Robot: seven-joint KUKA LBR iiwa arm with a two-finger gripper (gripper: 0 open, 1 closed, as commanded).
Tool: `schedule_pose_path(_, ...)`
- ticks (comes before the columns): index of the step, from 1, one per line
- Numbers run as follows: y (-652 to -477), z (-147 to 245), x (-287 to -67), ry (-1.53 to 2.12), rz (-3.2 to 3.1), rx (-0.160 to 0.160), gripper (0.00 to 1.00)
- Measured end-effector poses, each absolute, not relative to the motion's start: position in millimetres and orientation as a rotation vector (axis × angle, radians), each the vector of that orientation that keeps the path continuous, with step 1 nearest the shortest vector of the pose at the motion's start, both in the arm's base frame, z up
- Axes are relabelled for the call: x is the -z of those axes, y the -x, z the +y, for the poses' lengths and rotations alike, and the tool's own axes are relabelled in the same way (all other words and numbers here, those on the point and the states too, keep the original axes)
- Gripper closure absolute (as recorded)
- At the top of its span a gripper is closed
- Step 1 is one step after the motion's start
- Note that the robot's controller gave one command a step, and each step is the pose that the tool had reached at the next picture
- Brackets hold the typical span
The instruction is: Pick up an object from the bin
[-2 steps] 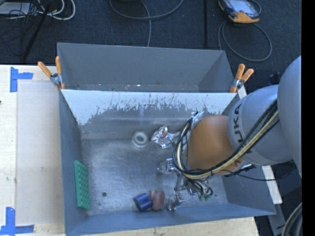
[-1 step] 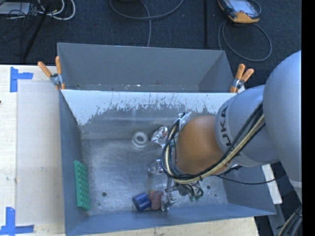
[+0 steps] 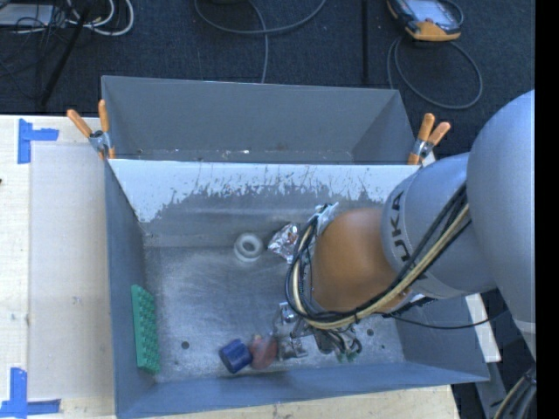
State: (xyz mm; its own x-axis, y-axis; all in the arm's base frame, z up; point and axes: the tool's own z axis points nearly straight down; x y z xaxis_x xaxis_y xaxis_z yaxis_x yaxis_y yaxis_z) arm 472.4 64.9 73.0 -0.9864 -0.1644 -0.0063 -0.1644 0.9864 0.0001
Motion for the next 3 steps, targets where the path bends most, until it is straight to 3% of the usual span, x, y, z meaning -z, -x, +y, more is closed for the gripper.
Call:
schedule_pose_path(1,-501.9,15.3,-161.6,0.946,2.992,0.002,1.0)
schedule_pose_path(2,-497.9,-62.7,-122.6,0.88,3.021,0.0,1.0)
schedule_pose_path(3,-498.7,-59.5,-124.2,0.885,3.016,-0.003,0.0)
